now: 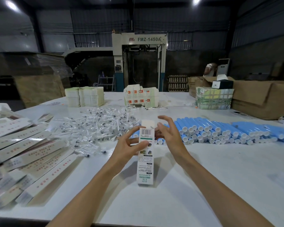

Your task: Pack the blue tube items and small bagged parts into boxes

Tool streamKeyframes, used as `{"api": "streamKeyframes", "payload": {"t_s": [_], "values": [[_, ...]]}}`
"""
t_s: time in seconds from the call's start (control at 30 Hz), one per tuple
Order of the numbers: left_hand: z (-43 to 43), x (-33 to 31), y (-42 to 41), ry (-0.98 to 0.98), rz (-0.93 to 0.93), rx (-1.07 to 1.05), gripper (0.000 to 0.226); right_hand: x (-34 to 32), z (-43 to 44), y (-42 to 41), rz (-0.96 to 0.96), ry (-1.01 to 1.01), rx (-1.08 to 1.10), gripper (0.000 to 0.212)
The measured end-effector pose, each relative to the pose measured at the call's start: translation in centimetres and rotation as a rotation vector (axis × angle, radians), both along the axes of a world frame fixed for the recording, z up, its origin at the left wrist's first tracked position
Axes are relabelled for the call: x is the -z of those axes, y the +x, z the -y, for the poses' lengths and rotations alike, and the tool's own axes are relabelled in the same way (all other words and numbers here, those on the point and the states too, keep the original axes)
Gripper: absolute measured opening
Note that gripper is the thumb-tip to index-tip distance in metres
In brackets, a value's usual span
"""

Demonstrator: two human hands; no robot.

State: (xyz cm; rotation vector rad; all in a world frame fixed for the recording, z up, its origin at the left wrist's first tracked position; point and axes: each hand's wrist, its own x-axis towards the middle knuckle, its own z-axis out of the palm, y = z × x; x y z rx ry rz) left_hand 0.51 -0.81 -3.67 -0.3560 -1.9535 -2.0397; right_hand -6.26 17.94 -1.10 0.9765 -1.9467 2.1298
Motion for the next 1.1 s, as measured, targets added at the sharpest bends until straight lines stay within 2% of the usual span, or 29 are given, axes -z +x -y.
{"api": "streamKeyframes", "payload": {"t_s": [0.13,0.43,0.53,0.7,0.93,1.1], "values": [[-0.1,0.1,0.0,-0.023,0.020,0.048,0.056,0.0,-0.5,-0.8,0.042,0.075,-0.014,0.018],[0.1,0.3,-0.1,-0.056,0.007,0.053,0.054,-0.6,-0.9,-0.2,-0.237,0.188,0.066,0.010],[0.0,0.2,0.0,-0.064,0.004,0.038,0.052,-0.5,-1.2,-0.2,-0.260,0.230,0.044,0.013],[-0.5,0.0,0.3,-0.073,0.004,0.027,0.053,-0.8,-0.8,-0.4,-0.045,0.083,-0.038,0.025],[-0.6,-0.2,0.6,-0.039,0.006,0.036,0.053,-0.6,-0.5,-0.8,0.048,0.053,-0.061,0.014],[-0.7,-0.5,1.0,-0.074,-0.011,0.050,0.064,-0.7,-0.4,-0.9,0.122,-0.008,-0.040,0.005]]}}
